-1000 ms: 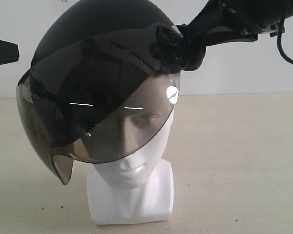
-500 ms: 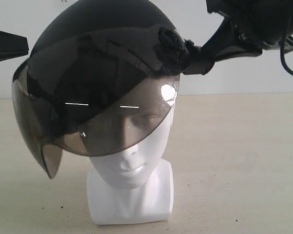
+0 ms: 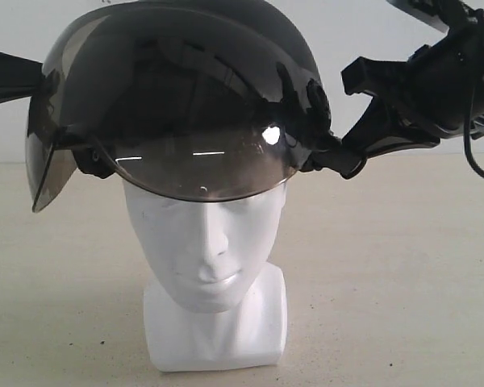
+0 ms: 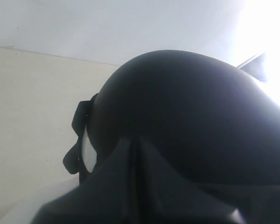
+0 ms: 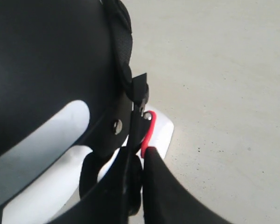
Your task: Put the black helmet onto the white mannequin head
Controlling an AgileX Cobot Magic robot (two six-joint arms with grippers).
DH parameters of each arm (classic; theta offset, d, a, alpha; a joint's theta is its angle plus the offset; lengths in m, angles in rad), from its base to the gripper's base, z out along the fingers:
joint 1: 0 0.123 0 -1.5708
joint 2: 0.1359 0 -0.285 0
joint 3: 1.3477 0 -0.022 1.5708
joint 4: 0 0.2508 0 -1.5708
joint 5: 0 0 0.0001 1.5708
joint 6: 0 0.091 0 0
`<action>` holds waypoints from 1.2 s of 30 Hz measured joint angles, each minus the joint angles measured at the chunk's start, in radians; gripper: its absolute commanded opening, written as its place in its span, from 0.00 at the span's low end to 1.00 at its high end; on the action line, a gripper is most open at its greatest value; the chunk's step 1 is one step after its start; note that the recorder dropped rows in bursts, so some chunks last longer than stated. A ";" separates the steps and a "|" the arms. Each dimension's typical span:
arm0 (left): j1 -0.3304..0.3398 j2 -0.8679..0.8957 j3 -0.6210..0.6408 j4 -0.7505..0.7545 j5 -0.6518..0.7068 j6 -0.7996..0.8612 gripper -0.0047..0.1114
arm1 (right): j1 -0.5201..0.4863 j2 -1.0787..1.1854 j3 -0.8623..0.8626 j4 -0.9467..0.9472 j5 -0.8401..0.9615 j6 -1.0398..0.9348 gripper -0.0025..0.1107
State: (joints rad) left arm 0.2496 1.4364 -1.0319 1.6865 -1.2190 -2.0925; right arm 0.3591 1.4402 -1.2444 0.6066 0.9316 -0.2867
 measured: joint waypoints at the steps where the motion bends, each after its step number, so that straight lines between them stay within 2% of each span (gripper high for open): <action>1: 0.000 0.000 0.000 0.000 0.000 0.000 0.08 | 0.000 0.000 0.000 -0.003 0.002 0.000 0.02; 6: -0.006 0.000 0.000 -0.004 0.000 0.000 0.08 | 0.002 -0.002 0.000 -0.033 0.006 0.002 0.02; 11: -0.055 0.000 0.000 -0.018 0.000 0.000 0.08 | 0.002 -0.002 0.001 -0.049 -0.020 0.006 0.02; 16: -0.067 0.000 0.000 -0.034 0.000 0.000 0.08 | 0.003 -0.002 0.002 -0.051 -0.035 0.004 0.03; 19: -0.069 0.000 0.000 -0.034 0.000 0.000 0.08 | 0.003 -0.002 0.002 -0.044 -0.038 0.000 0.13; 24: -0.069 0.000 0.000 -0.034 0.000 0.000 0.08 | 0.003 -0.020 0.002 -0.044 -0.067 -0.020 0.42; 26: -0.069 0.000 0.000 -0.034 0.000 0.000 0.08 | 0.003 -0.033 0.002 -0.046 -0.083 -0.023 0.49; 33: -0.069 0.000 0.000 -0.034 0.000 0.000 0.08 | 0.003 -0.092 0.002 -0.039 -0.132 -0.026 0.50; 36: -0.069 0.000 -0.002 -0.036 0.000 0.000 0.08 | 0.003 -0.123 0.002 -0.010 -0.207 -0.037 0.49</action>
State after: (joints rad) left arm 0.1804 1.4364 -1.0341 1.6508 -1.2190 -2.0925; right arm 0.3624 1.3177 -1.2421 0.5965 0.7241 -0.3240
